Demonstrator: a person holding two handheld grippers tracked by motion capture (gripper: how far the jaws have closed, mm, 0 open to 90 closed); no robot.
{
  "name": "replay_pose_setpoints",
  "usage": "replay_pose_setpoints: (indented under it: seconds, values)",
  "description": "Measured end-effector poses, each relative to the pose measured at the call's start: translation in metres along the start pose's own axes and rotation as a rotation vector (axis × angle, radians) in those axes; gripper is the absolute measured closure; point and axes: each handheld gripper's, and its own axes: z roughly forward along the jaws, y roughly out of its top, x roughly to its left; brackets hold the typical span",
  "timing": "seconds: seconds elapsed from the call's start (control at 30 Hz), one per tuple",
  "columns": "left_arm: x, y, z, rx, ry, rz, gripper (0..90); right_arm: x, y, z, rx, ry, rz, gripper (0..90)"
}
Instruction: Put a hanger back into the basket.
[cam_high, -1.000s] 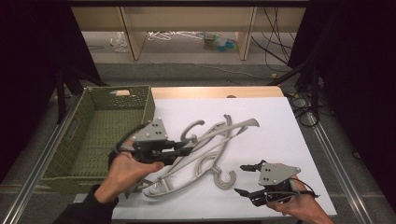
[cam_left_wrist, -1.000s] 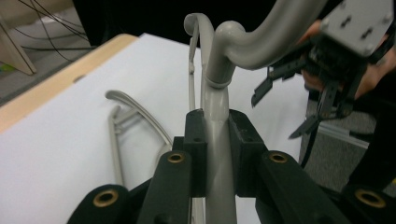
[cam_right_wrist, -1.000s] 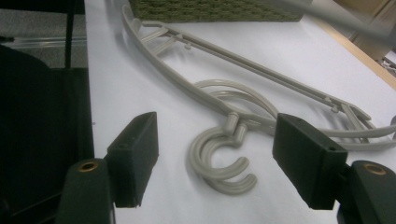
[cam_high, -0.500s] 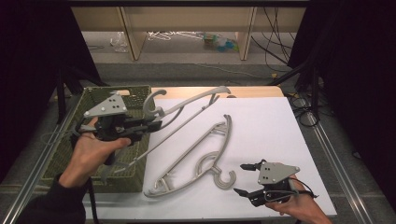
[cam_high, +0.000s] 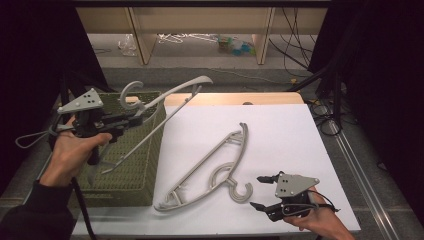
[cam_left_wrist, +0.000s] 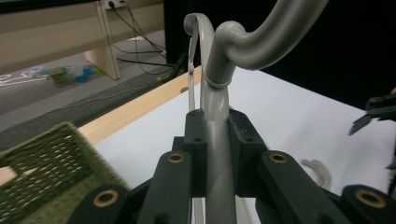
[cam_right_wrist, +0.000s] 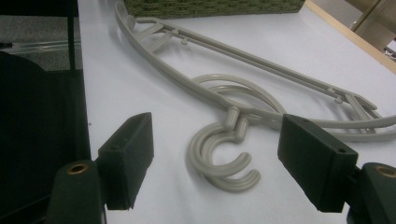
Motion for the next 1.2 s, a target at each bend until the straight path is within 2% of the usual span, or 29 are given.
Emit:
replay_pose_setpoints:
  seconds: [0.07, 0.1, 0.3, 0.33, 0.5, 0.73, 1.2]
  values:
    - [0.01, -0.004, -0.004, 0.0, 0.027, 0.006, 79.0, 0.0, 0.0, 0.0, 0.0, 0.0, 0.0, 27.9]
    - [0.01, -0.004, -0.004, 0.0, 0.027, 0.006, 79.0, 0.0, 0.0, 0.0, 0.0, 0.0, 0.0, 27.9]
    - [0.03, -0.014, -0.013, 0.015, 0.082, 0.014, 79.0, -0.001, 0.0, 0.0, 0.002, -0.002, 0.003, 27.9]
    - [0.035, -0.015, -0.013, 0.015, 0.088, 0.044, 79.0, -0.001, -0.001, 0.0, 0.004, -0.001, 0.003, 27.9]
    - [0.05, -0.023, -0.021, 0.033, 0.124, 0.048, 79.0, -0.001, -0.001, 0.0, 0.008, -0.002, 0.001, 27.9]
    - [0.065, -0.035, -0.031, 0.036, 0.149, 0.028, 78.9, -0.001, -0.001, 0.001, 0.006, -0.003, 0.004, 27.9]
    - [0.088, -0.061, -0.036, 0.055, 0.181, -0.035, 79.0, -0.002, -0.002, 0.001, 0.006, -0.002, 0.002, 27.9]
